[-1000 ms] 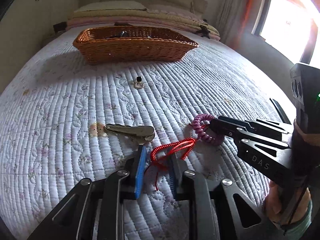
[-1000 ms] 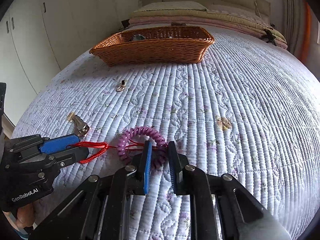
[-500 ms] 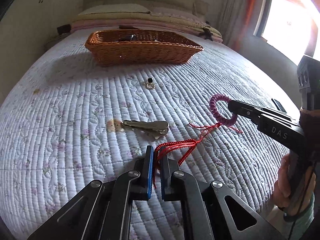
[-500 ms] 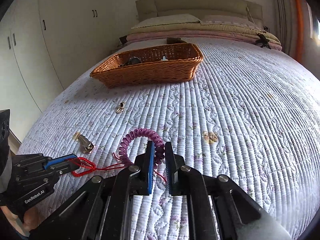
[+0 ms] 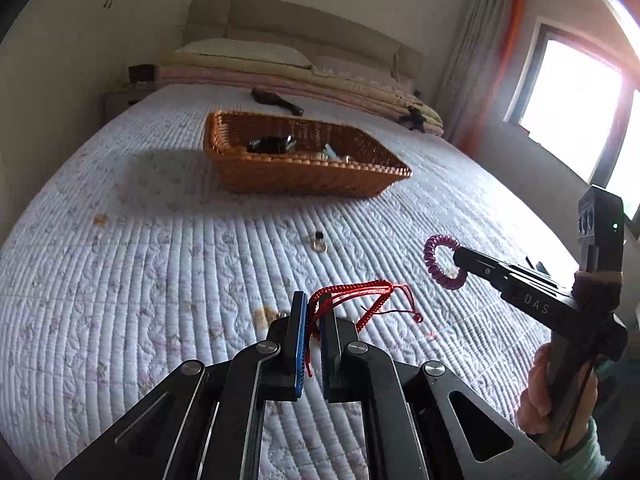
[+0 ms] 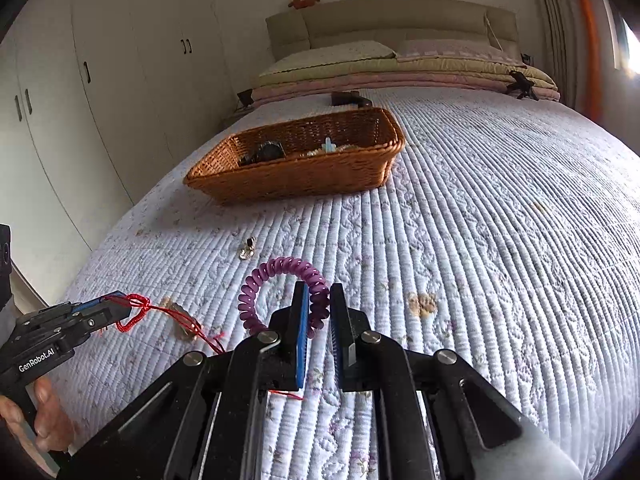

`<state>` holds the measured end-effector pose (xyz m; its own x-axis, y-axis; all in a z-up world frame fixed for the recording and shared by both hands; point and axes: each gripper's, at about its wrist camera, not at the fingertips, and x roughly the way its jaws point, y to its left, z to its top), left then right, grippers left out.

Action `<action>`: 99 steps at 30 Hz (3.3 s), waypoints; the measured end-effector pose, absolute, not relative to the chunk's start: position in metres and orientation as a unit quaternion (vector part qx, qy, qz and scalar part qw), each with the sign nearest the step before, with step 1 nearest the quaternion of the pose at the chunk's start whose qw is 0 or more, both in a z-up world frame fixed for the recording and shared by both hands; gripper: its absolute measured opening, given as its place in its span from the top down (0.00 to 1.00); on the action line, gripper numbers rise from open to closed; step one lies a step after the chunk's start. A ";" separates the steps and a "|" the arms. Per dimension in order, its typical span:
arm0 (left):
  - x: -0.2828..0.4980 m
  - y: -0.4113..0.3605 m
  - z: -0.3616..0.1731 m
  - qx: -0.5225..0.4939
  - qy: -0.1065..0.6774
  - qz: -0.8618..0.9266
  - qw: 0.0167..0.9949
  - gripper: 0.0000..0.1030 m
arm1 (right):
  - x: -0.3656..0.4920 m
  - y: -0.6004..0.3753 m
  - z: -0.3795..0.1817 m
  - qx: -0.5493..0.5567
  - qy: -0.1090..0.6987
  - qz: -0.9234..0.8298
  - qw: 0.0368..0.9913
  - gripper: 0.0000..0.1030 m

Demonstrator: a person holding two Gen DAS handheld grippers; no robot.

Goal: Organize jewelry
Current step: 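Lower the red cord into the basket with the left tool while the right tool releases the hair tie there, then move both open tools back over the keys and small gold ring on the bed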

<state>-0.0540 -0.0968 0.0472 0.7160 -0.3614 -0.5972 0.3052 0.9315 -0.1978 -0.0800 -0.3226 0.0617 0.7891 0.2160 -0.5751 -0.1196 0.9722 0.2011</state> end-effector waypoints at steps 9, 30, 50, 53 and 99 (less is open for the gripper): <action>0.031 -0.109 0.133 -0.039 0.262 -0.183 0.947 0.95 | -0.014 -0.320 0.138 0.049 0.249 0.070 0.965 0.88; 0.190 -0.127 0.038 -0.018 0.347 -0.087 0.934 0.94 | 0.154 -0.326 0.067 0.073 0.327 0.037 0.942 0.88; 0.156 -0.145 0.058 0.031 0.276 -0.104 0.955 0.45 | 0.143 -0.330 0.068 0.090 0.308 0.050 0.946 0.68; 0.155 -0.141 0.059 0.025 0.268 -0.100 0.958 0.45 | 0.139 -0.332 0.072 0.093 0.296 0.049 0.949 0.68; -0.049 -0.137 -0.006 -0.088 0.387 -0.107 0.912 0.43 | -0.021 -0.317 0.049 0.122 0.317 0.164 0.926 0.68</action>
